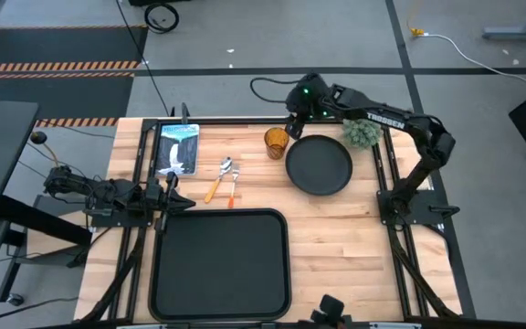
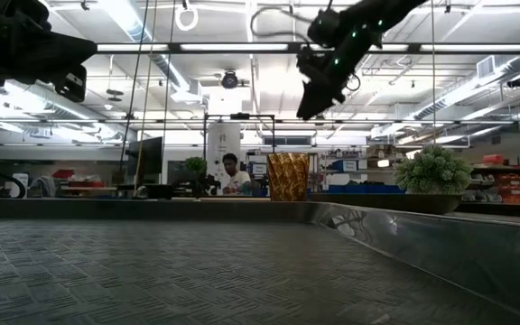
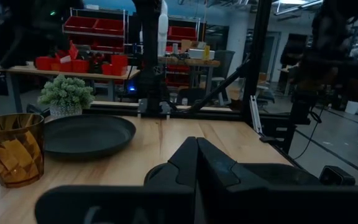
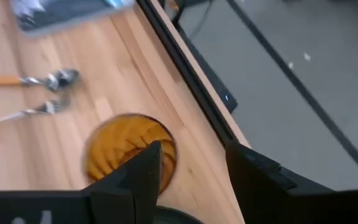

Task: Pick and place plate/cup/fork/spoon on tray
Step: Put the orange glass on the black serving tray

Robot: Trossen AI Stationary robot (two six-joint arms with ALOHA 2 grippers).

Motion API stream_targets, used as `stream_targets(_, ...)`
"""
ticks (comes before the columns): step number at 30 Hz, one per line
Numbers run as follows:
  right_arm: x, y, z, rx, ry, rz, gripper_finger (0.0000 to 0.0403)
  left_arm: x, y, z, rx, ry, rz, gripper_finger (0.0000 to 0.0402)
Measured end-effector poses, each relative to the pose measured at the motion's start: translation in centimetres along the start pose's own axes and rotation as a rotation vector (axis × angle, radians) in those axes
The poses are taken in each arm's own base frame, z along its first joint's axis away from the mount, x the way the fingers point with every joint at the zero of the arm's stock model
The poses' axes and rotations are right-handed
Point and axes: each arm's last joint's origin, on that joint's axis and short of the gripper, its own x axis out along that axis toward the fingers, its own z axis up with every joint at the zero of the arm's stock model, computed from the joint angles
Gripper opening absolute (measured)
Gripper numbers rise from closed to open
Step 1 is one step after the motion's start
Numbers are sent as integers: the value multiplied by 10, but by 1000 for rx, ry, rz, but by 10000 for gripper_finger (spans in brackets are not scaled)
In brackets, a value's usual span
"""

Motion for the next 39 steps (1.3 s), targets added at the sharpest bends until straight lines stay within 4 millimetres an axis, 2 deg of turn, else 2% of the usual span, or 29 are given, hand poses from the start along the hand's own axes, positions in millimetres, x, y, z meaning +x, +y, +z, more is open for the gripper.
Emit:
stream_targets(7, 43, -6, -15, 22, 105, 61, 186, 0, 0, 0, 0, 0, 0, 9)
stream_targets(11, 56, -6, -20, 23, 147, 66, 185, 0, 0, 0, 0, 0, 0, 9)
stream_targets(39, 85, 1, -33, 22, 222, 105, 184, 0, 0, 0, 0, 0, 0, 9)
